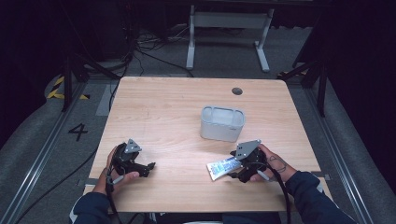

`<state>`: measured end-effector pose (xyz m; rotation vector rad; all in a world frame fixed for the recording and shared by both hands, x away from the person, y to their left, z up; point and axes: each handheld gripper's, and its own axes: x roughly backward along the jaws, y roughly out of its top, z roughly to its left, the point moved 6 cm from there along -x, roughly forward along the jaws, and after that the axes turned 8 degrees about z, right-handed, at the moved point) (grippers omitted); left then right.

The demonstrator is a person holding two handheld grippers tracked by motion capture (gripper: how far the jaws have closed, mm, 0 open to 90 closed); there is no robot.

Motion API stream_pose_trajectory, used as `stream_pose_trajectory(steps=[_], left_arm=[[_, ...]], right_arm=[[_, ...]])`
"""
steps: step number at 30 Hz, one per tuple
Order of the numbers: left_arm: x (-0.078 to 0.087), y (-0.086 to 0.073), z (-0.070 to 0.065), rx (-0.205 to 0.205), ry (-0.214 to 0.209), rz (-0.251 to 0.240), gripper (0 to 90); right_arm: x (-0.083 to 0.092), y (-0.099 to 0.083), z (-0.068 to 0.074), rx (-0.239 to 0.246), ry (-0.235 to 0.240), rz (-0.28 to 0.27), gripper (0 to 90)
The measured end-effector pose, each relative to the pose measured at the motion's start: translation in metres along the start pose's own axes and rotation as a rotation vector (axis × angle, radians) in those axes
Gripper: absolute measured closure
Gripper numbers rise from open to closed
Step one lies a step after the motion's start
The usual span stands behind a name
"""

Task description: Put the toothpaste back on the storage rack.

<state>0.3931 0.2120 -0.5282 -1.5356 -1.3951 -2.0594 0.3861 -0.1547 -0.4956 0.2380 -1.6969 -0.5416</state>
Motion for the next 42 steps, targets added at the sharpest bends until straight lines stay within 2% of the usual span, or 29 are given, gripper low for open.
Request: stream_pose_trajectory(steps=[5,15,19,22,29,31,35,42], left_arm=[[0.0,0.0,0.0,0.0,-0.001,-0.001,0.6],[0.0,0.0,0.0,0.0,-0.001,-0.001,0.6],[0.0,0.0,0.0,0.0,-0.001,0.0,0.5],[0.0,0.0,0.0,0.0,-0.001,-0.001,0.6],[0.0,0.0,0.0,0.0,-0.001,-0.001,0.5],[0.0,0.0,0.0,0.0,-0.001,-0.001,0.5],[0.0,0.0,0.0,0.0,-0.001,-0.001,0.6],[0.0,0.0,-0.001,0.009,-0.005,0.0,0.6]], right_arm=[[-0.005,0.001,0.0,0.016,-0.007,0.038,22.2],[-0.019,0.011,0.0,0.05,0.023,0.131,22.8],[-0.024,0.016,0.001,0.074,0.04,0.165,22.2],[-0.025,0.018,0.002,0.062,0.062,0.198,23.1],[-0.027,0.024,-0.001,0.079,0.118,0.275,25.9],[-0.028,0.026,-0.002,0.08,0.147,0.279,30.3],[-0.028,0.031,-0.002,0.084,0.153,0.279,41.5],[-0.029,0.033,0.0,0.084,0.142,0.28,43.2]])
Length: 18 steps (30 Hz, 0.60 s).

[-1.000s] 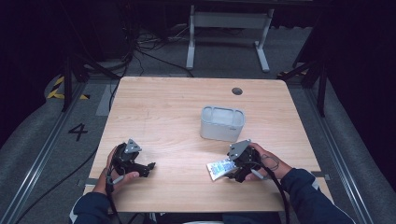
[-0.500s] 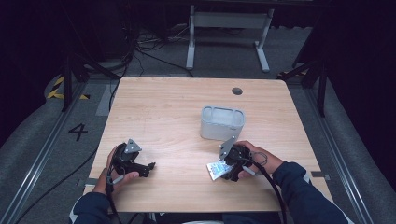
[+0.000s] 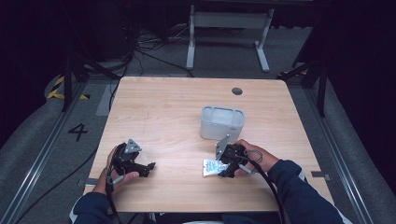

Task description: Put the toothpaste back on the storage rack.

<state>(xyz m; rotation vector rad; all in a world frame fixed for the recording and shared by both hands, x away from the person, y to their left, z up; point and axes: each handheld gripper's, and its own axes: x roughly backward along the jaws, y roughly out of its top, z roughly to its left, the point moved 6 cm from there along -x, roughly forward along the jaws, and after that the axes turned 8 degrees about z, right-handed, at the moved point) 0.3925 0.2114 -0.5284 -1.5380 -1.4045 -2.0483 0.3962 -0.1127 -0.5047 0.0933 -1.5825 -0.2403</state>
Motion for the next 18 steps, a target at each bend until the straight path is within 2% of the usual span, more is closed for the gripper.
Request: stream_pose_trajectory(steps=[3,5,14,16,18], left_arm=[[0.0,0.0,0.0,0.0,0.0,0.0,0.5],[0.0,0.0,0.0,-0.001,-0.001,0.0,0.5],[0.0,0.0,0.0,-0.001,-0.001,0.0,0.5],[0.0,0.0,0.0,-0.001,-0.001,0.0,0.5],[0.0,0.0,0.001,-0.01,0.003,0.0,0.5]], right_arm=[[-0.001,0.001,0.001,-0.017,0.0,-0.001,39.2],[-0.003,0.004,0.003,0.0,0.004,-0.005,33.7],[-0.007,0.015,0.004,-0.01,0.004,-0.013,26.5],[-0.007,0.017,0.003,-0.014,0.0,-0.005,27.0],[-0.005,0.018,0.004,-0.018,-0.003,-0.021,37.4]])
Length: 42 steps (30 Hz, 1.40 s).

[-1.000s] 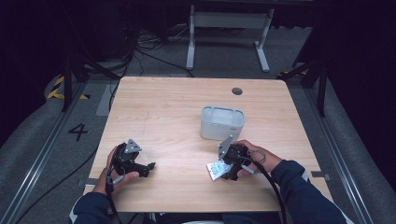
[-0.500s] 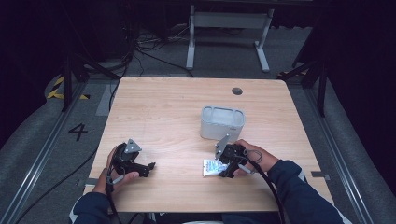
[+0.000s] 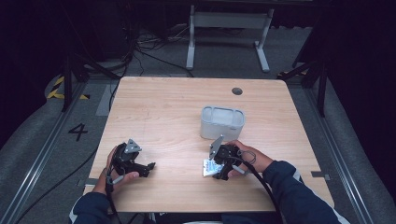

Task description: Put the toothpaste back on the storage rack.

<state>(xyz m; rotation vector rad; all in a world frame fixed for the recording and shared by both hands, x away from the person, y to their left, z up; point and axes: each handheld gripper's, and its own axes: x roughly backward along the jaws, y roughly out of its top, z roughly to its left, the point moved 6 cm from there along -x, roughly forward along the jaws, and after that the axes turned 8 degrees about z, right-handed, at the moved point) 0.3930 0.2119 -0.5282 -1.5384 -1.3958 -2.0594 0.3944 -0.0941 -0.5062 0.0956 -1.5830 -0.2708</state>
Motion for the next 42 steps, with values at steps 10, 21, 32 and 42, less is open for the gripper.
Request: stream_pose_trajectory(steps=[10,21,32,42], left_arm=[[0.0,0.0,-0.001,0.009,-0.004,0.001,0.5],[0.0,0.0,0.0,-0.001,0.0,0.0,0.5],[0.0,0.0,0.0,0.0,0.0,0.0,0.5],[0.0,0.0,0.0,0.0,0.0,0.0,0.5]], right_arm=[[0.001,-0.002,0.001,-0.001,-0.002,-0.028,41.9],[0.003,-0.002,0.004,0.0,-0.052,-0.037,50.2],[0.006,-0.004,0.002,-0.039,-0.07,-0.081,57.8],[0.015,-0.01,-0.002,-0.082,-0.059,-0.146,63.3]])
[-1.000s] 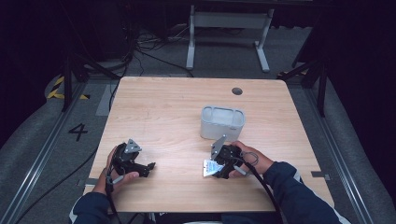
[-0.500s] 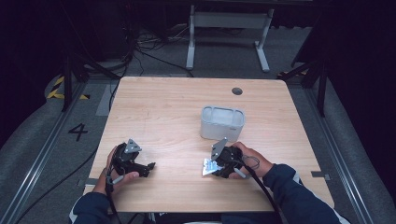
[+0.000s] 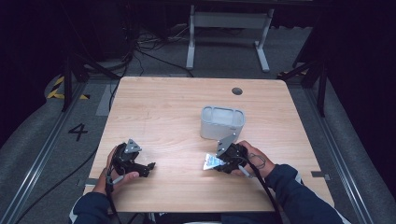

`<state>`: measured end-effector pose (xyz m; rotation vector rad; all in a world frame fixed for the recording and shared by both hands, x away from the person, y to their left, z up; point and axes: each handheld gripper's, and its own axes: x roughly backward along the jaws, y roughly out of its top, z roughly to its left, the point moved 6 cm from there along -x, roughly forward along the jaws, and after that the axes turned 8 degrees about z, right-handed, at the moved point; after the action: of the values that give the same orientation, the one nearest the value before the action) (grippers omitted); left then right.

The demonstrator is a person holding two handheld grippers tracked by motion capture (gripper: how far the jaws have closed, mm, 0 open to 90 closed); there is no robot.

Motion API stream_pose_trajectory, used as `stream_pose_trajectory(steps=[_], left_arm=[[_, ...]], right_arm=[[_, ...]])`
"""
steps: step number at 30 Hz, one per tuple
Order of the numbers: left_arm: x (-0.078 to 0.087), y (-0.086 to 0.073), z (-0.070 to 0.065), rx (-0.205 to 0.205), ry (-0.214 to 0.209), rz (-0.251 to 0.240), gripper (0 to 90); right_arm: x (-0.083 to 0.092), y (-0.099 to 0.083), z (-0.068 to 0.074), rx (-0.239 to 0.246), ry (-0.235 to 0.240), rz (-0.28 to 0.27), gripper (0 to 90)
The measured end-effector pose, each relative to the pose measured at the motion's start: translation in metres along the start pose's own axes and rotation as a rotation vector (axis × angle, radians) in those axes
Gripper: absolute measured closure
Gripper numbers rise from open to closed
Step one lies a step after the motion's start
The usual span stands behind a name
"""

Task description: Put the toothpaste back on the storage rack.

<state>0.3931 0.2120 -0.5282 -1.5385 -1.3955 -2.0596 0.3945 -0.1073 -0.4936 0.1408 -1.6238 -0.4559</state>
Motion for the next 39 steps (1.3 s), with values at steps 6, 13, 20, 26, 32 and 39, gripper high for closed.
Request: stream_pose_trajectory(steps=[6,13,20,26,32,39], left_arm=[[0.0,0.0,0.0,0.001,0.0,0.0,0.5],[0.0,0.0,0.0,0.001,0.0,0.0,0.5],[0.0,0.0,0.0,0.0,0.0,0.0,0.5],[0.0,0.0,0.0,0.0,0.0,0.0,0.5],[0.0,0.0,0.0,0.0,0.0,0.0,0.5],[0.0,0.0,0.0,0.0,0.0,0.0,0.5]], right_arm=[[0.007,-0.003,-0.002,-0.027,0.022,-0.048,64.4],[0.022,-0.008,-0.006,-0.07,0.049,-0.133,65.3],[0.03,-0.011,-0.01,-0.084,0.049,-0.189,65.7],[0.037,-0.012,-0.013,-0.096,0.037,-0.231,66.2],[0.044,-0.011,-0.014,-0.092,0.035,-0.267,66.3],[0.062,-0.01,-0.017,-0.099,0.007,-0.336,66.3]])
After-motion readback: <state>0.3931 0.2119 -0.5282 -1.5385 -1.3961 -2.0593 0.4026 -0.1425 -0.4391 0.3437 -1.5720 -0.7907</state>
